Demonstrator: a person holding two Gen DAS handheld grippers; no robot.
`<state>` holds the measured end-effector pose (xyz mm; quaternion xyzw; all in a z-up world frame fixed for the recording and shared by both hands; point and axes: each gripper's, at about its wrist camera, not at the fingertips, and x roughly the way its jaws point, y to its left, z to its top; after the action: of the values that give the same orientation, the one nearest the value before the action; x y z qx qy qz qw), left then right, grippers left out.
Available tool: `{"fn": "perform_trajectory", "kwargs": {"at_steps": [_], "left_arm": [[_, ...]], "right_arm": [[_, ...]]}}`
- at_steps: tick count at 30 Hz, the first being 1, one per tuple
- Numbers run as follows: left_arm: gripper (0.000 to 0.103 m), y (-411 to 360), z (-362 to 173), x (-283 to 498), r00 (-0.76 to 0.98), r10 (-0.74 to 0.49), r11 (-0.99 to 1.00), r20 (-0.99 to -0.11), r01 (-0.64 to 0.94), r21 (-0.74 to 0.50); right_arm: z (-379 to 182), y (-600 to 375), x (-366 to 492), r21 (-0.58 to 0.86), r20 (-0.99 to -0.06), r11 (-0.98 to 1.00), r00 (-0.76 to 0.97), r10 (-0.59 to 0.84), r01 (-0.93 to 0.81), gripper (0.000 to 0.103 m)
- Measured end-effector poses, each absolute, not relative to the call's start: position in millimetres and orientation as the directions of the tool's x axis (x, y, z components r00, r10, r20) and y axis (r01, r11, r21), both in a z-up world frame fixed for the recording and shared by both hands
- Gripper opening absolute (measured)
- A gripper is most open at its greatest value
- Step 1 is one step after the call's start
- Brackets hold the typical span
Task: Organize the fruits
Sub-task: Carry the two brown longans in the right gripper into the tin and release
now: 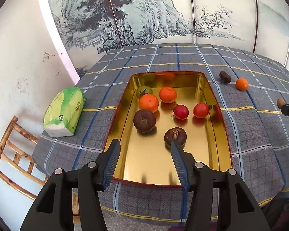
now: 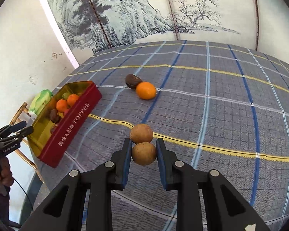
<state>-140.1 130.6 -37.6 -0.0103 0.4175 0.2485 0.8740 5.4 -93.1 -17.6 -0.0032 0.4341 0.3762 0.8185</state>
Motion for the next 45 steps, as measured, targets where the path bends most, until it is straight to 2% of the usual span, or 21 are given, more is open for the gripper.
{"fn": "perform_trajectory", "kwargs": {"at_steps": [8,17,32,45], "left_arm": [[0.056,145,-32,-152,0.533,0.434,0.858,-0.726,-0.489,0.154],[0.056,162,-34,-163,0.52,0.434,0.839,-0.736,-0.531,0.12],[0.057,183,-34,-182,0.506,0.463,0.818,-0.728,-0.559,0.132],[0.062,194,-39,-189,0.496,0.473,0.81,-0.728,-0.57,0.139]], "right_arm": [[12,-65,-12,0.349,-0.674,0.644,0.295,0.677,-0.681,0.024],[33,2,-37,0.387,-0.643,0.505,0.167,0.748,-0.771,0.024],[12,117,-68,0.423,-0.686,0.359,-0.036,0.726,-0.832,0.024],[-5,161,-76,0.407,-0.733,0.36,-0.065,0.678,-0.84,0.024]]}}
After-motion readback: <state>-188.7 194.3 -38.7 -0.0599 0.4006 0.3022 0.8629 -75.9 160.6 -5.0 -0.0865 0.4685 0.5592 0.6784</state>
